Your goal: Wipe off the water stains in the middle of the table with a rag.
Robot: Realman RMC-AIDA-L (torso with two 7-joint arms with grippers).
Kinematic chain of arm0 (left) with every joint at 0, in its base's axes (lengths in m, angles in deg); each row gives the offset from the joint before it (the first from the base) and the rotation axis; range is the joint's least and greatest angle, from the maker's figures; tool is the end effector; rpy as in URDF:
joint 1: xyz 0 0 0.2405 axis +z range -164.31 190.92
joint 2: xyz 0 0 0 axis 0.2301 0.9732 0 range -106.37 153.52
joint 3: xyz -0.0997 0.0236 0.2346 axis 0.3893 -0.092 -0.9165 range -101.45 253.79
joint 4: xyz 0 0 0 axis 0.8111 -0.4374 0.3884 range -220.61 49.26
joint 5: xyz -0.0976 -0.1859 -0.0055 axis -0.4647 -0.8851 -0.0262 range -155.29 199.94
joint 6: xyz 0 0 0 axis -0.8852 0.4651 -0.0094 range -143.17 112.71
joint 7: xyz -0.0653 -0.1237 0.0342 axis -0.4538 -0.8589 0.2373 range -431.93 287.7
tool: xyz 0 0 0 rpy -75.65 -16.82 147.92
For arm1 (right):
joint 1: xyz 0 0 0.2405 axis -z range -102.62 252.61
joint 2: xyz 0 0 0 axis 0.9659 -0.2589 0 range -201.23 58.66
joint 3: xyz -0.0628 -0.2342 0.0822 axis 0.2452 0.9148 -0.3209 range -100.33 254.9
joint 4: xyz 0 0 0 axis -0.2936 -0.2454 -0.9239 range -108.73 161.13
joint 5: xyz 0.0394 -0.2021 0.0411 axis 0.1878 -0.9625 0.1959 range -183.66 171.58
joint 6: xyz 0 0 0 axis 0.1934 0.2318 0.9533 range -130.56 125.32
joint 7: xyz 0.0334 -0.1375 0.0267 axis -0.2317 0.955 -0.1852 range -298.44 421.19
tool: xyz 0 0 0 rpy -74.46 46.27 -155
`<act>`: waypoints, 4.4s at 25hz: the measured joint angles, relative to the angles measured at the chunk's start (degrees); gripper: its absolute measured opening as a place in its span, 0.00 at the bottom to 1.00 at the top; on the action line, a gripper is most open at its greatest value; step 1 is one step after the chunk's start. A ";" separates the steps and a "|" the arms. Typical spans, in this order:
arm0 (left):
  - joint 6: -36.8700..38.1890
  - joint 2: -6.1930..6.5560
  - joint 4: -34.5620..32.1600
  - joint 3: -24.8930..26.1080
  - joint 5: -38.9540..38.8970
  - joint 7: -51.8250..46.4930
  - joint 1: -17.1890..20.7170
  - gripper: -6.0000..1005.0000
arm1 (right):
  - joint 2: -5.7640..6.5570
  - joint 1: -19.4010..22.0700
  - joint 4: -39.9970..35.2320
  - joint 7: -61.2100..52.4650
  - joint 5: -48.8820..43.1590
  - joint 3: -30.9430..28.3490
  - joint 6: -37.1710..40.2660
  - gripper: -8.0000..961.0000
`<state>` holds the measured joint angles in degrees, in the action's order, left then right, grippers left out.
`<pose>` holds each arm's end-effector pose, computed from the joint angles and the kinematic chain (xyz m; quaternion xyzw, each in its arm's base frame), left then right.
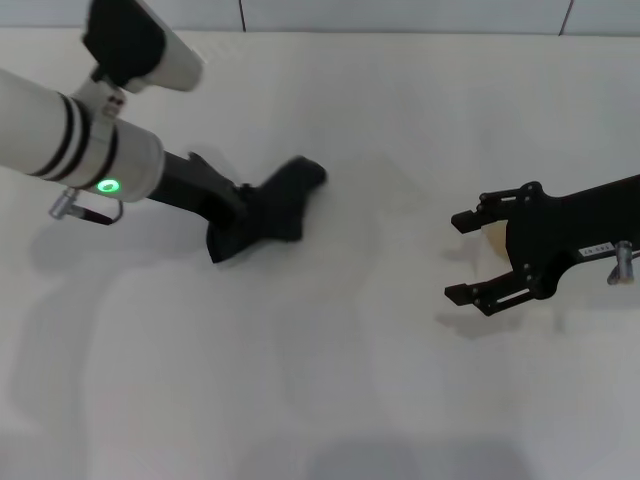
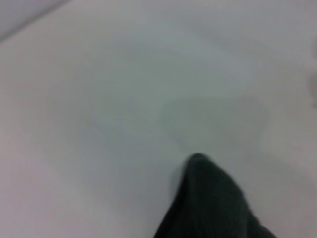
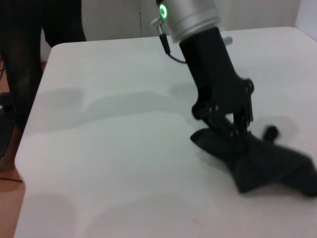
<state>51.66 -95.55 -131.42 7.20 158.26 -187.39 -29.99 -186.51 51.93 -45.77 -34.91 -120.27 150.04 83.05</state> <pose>-0.2073 0.4004 -0.0440 -0.9585 -0.2284 0.0661 0.1574 0.2029 0.3276 0.0166 -0.9922 0.0596 0.0505 0.0968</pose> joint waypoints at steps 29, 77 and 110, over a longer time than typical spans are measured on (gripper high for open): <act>2.19 0.05 -8.11 -11.26 -8.26 -1.07 6.85 0.17 | 0.00 -0.07 0.59 -0.21 0.45 0.02 -0.42 0.89; 31.43 1.63 -18.14 19.96 -21.58 30.27 19.58 0.76 | 0.29 2.27 3.55 5.64 2.07 -12.81 3.85 0.89; 33.25 1.98 -17.88 20.11 -21.16 31.23 22.85 0.75 | 0.13 2.16 11.94 13.58 6.57 -20.71 9.95 0.89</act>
<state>84.91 -93.57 -149.30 27.31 137.10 -156.16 -7.14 -186.37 54.10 -33.83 -21.33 -113.70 129.33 93.01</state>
